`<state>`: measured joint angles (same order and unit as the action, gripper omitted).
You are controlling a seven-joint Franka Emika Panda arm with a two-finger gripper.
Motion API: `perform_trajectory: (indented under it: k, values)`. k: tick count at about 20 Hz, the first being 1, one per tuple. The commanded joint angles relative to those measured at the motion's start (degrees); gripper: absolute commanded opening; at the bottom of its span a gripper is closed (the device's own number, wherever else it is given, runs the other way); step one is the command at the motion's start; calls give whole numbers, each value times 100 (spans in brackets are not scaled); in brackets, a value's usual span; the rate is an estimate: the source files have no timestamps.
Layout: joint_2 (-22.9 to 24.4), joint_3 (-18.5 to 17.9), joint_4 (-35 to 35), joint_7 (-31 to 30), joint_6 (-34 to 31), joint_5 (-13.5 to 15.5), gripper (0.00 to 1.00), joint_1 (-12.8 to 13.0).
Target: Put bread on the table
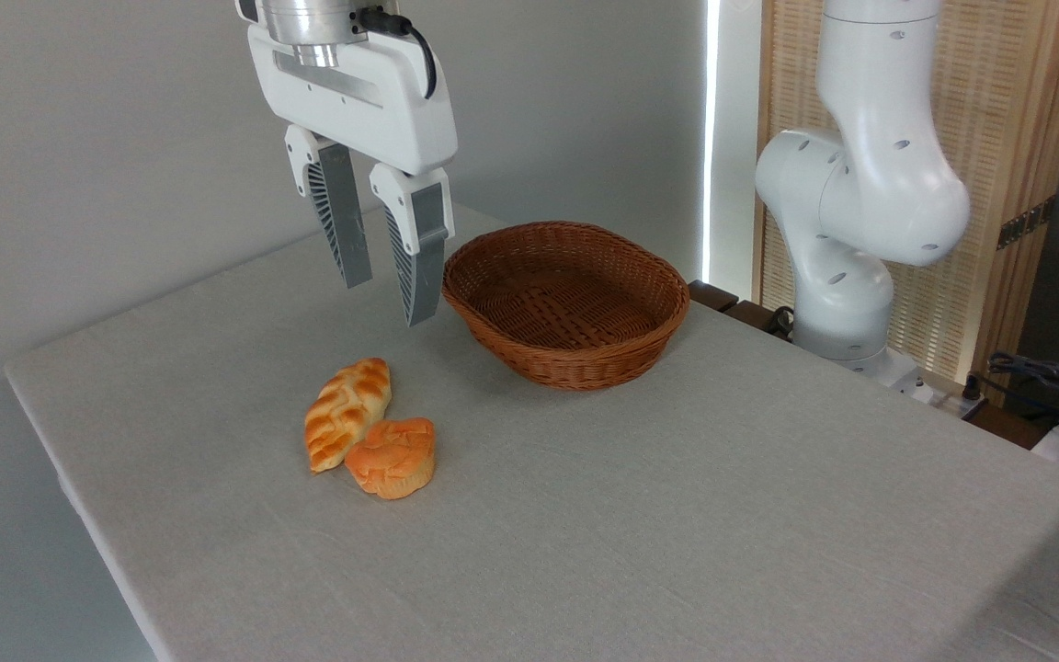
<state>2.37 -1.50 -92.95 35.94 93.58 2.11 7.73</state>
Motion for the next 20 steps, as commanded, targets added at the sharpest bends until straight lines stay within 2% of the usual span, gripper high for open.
perform_trajectory:
  k: [1, 4, 14, 20]
  values:
    - [-18, 80, 93, 106, -120, -53, 100, -192]
    - [-18, 300, 93, 88, -129, -53, 100, -413]
    - [-18, 300, 84, 97, -305, -71, 100, -413]
    - [-18, 300, 84, 299, -305, -71, 100, -413]
